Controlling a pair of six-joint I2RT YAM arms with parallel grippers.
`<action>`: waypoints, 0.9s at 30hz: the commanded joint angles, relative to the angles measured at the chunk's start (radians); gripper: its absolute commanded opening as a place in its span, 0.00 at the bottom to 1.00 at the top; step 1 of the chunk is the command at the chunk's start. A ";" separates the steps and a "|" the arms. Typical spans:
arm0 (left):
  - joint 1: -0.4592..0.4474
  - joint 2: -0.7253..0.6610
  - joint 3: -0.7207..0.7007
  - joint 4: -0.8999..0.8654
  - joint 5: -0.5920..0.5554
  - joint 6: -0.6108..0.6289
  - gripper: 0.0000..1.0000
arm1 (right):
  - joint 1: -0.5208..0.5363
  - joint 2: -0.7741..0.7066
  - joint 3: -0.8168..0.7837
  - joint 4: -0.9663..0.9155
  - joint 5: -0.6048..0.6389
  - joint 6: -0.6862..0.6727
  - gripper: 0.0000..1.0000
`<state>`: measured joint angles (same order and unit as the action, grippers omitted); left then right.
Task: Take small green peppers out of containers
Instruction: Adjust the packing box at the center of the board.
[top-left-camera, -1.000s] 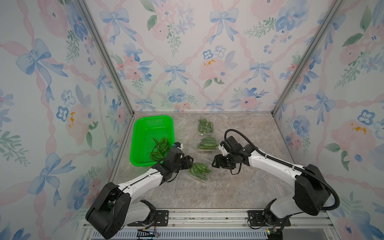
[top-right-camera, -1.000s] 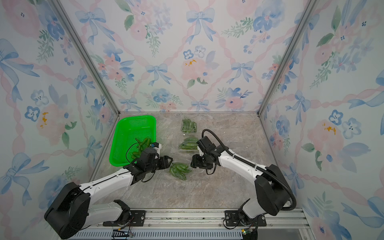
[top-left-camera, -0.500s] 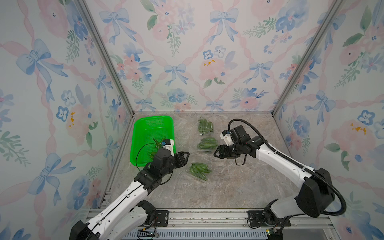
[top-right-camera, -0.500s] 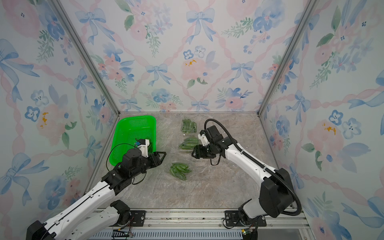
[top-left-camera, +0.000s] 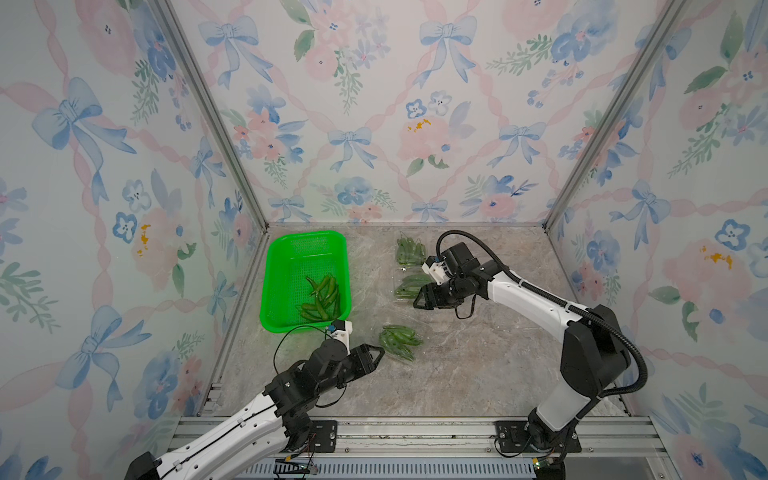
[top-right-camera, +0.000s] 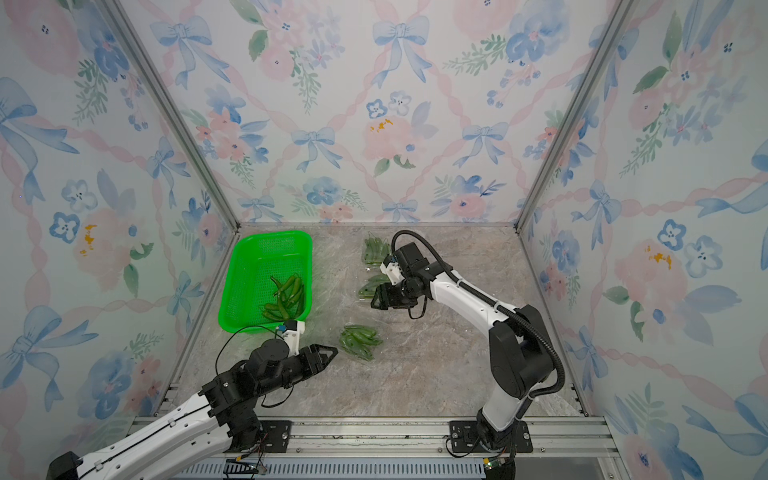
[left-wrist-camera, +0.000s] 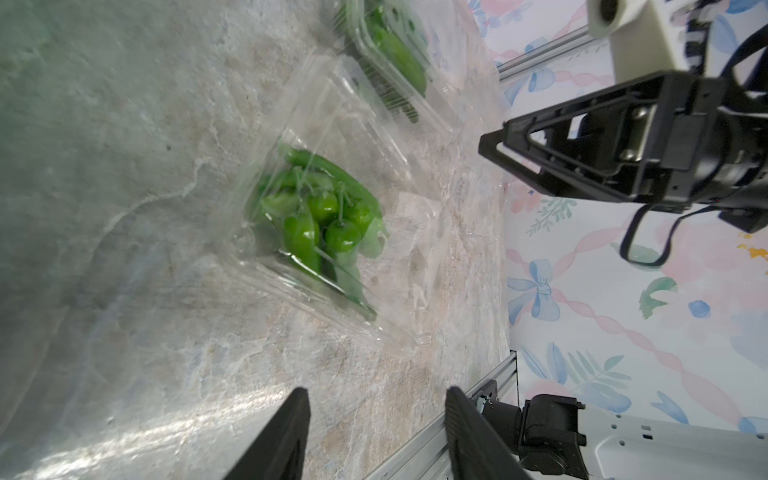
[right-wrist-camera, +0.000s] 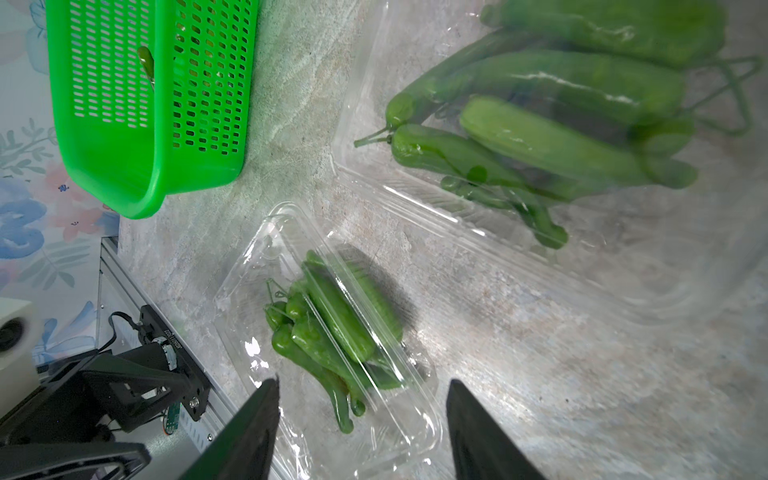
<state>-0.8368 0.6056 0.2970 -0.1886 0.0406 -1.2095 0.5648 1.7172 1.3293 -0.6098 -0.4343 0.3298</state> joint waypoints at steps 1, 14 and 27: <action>-0.016 0.033 -0.037 -0.009 -0.024 -0.030 0.55 | 0.015 0.027 0.029 -0.001 -0.001 -0.017 0.64; -0.012 0.020 -0.108 0.028 -0.102 -0.078 0.53 | 0.027 0.048 0.013 0.004 0.017 -0.010 0.63; -0.010 0.145 -0.110 0.187 -0.084 -0.091 0.49 | 0.026 0.068 0.025 0.006 0.005 -0.013 0.63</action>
<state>-0.8490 0.7338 0.1852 -0.0471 -0.0444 -1.2953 0.5846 1.7611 1.3331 -0.6010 -0.4267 0.3283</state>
